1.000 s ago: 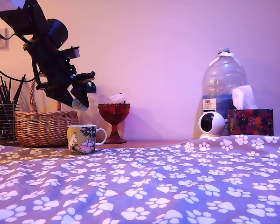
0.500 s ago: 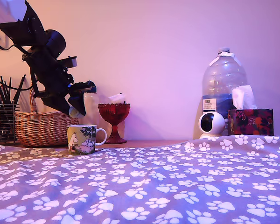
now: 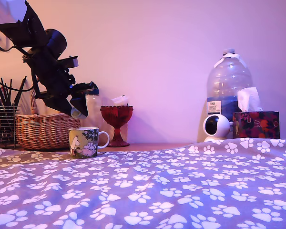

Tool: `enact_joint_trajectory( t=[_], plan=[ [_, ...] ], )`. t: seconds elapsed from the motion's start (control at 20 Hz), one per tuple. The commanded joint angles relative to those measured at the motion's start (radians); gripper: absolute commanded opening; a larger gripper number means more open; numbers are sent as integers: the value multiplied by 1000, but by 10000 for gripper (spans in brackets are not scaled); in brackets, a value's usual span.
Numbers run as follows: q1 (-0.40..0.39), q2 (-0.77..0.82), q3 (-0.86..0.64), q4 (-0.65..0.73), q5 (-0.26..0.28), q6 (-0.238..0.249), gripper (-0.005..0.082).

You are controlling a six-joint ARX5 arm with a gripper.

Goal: Pick the coffee capsule and then drop it inside the coffee cup in front of you

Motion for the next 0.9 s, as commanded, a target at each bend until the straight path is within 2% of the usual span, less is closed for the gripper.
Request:
enact_joint_trajectory(
  t=[0.0, 0.1, 0.15, 0.25, 0.3, 0.35, 0.7, 0.8, 0.85],
  plan=[
    [-1, 26, 10, 7, 2, 5, 202],
    [-1, 26, 10, 7, 2, 6, 274],
    [-1, 26, 10, 8, 2, 7, 365],
    [-1, 26, 10, 17, 1, 15, 602],
    [-1, 26, 10, 21, 2, 19, 645],
    [-1, 26, 10, 24, 2, 31, 644],
    [-1, 24, 10, 26, 13, 31, 635],
    [-1, 17, 10, 20, 17, 32, 585],
    [-1, 13, 10, 19, 18, 31, 529]
  ],
)
